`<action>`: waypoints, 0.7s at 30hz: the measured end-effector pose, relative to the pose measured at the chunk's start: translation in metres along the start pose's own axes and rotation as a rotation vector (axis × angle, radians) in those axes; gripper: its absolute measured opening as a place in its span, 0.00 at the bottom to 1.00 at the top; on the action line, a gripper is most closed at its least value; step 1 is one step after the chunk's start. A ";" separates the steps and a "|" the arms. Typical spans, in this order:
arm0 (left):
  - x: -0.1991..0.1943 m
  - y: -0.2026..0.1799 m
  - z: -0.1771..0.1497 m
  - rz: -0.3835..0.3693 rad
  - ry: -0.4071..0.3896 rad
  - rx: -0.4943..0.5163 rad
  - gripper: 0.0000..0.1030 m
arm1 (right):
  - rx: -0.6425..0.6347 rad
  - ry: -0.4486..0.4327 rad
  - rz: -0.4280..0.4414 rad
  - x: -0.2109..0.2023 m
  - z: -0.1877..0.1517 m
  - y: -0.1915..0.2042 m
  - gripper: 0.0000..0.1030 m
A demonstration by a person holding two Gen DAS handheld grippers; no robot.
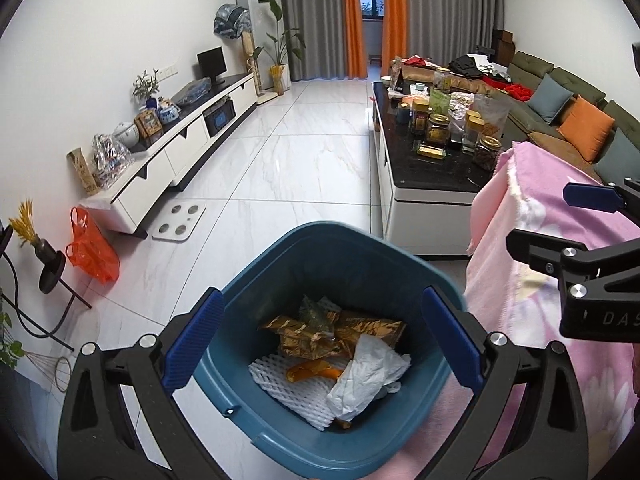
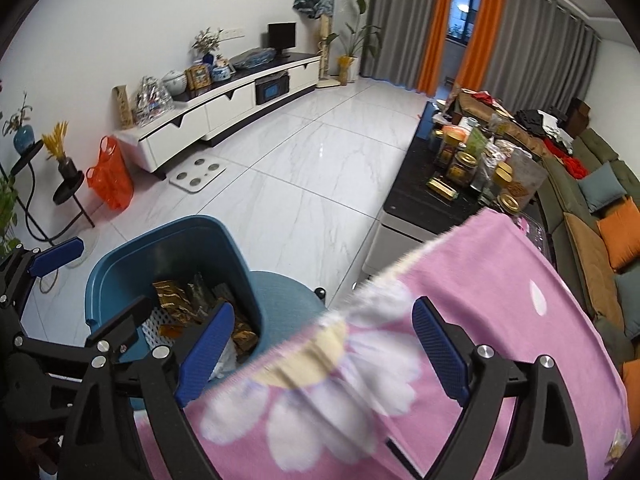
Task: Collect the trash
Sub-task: 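Move both grippers back over the table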
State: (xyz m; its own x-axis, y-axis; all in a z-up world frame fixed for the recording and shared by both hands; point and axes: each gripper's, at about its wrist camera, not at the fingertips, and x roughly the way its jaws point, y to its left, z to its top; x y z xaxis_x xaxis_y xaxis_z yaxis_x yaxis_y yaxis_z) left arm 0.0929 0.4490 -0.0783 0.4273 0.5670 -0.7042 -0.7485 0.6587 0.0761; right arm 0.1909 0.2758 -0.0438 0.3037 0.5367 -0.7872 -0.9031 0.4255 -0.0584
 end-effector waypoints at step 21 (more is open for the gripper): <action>-0.056 -0.092 0.015 -0.071 -0.081 0.141 0.94 | 0.172 -0.065 -0.085 -0.062 -0.063 -0.082 0.85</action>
State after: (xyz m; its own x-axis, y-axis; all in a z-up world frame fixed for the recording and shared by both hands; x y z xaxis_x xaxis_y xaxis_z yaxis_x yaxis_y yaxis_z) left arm 0.1453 0.3635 -0.0352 0.5206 0.5506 -0.6525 -0.6390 0.7582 0.1300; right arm 0.2271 0.1610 -0.0288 0.4009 0.5372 -0.7421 -0.8098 0.5865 -0.0129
